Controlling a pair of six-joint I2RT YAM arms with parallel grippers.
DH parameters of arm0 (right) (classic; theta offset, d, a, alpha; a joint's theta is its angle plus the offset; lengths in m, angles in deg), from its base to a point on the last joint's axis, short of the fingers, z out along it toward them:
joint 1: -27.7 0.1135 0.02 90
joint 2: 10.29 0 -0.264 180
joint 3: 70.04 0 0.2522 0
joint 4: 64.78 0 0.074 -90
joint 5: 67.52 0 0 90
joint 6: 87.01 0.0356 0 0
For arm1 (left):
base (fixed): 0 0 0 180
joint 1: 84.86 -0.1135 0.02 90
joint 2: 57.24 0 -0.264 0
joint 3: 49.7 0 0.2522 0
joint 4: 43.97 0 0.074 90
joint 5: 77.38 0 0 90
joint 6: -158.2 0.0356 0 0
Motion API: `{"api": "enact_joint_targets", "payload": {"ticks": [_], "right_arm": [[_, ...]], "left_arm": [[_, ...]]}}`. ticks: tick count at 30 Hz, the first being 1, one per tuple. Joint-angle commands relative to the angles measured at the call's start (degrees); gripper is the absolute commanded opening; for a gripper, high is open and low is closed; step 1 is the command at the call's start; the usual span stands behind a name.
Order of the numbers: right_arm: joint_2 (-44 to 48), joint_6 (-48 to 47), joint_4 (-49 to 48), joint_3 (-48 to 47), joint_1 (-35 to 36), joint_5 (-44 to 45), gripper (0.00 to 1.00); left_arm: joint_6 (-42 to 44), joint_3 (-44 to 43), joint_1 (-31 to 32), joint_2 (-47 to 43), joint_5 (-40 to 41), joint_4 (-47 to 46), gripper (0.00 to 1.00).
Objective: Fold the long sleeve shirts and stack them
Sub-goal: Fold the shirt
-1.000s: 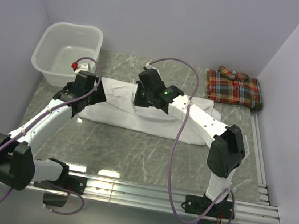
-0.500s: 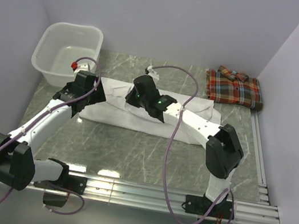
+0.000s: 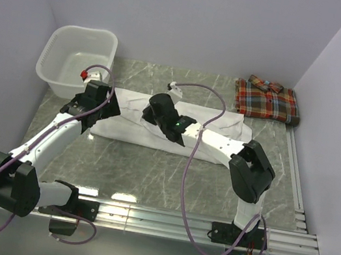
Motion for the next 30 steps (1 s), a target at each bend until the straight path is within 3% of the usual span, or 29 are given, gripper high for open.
{"api": "enact_joint_targets", "payload": {"ticks": [1, 5, 8, 9, 14, 22, 30], "right_arm": [[1.5, 1.1, -6.8, -1.5, 0.6, 0.5, 0.0], [-2.7, 0.8, -7.7, -2.5, 1.4, -4.6, 0.04], [-4.9, -0.7, -9.3, -3.6, 1.7, -10.9, 0.27], [-5.4, -2.1, -8.8, -4.3, 1.8, -11.9, 0.43], [-1.6, -6.8, -1.3, -3.9, 1.2, -9.8, 0.69], [15.0, -16.1, 8.1, 9.1, -8.8, -6.4, 0.8], [30.5, -15.3, 5.3, 29.2, -24.1, -16.5, 0.78]], "left_arm": [[-0.8, -1.1, -0.4, -1.5, -0.4, -0.5, 0.88], [-1.0, -1.1, -0.5, -1.8, -0.3, -0.7, 0.88], [-1.2, -0.9, -0.6, -2.0, -0.2, -0.8, 0.88], [-1.3, -0.8, -0.6, -2.1, -0.1, -0.9, 0.88], [-2.5, -0.5, -0.6, -2.2, -1.6, -0.7, 0.88], [-7.7, -4.1, -0.6, 4.0, -8.3, 2.8, 0.86], [-12.7, -4.6, -0.6, 13.9, -13.3, 0.2, 0.77]]}}
